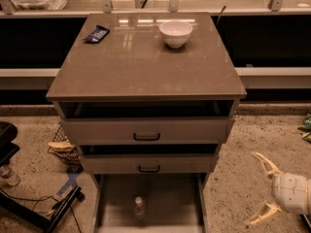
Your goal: Pick water bottle from bottom drawer and place on counter
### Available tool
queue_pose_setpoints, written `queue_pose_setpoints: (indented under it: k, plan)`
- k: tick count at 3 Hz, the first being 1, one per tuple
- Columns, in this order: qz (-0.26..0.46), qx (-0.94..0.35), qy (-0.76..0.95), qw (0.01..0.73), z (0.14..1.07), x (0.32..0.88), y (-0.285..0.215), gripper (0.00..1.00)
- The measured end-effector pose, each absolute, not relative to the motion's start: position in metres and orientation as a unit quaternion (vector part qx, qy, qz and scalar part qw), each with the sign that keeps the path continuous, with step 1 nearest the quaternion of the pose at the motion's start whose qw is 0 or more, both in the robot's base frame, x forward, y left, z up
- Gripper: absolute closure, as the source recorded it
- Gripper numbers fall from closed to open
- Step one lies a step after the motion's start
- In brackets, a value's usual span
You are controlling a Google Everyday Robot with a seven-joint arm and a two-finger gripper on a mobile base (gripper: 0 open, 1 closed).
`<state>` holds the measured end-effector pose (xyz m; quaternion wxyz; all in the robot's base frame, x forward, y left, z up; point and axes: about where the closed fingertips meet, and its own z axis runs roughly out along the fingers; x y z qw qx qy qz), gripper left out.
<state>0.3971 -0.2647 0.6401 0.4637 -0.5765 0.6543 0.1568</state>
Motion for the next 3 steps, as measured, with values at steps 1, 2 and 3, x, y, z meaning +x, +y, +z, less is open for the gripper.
queue_pose_setpoints:
  k: [1,2,3]
  plan:
    - [0.159,-0.574,0.657,0.463,0.641,0.398,-0.264,0.00]
    - [0.172,-0.572,0.664,0.450,0.628,0.401,-0.250,0.00]
    - [0.212,-0.572,0.649,0.455,0.586,0.403,-0.218,0.00]
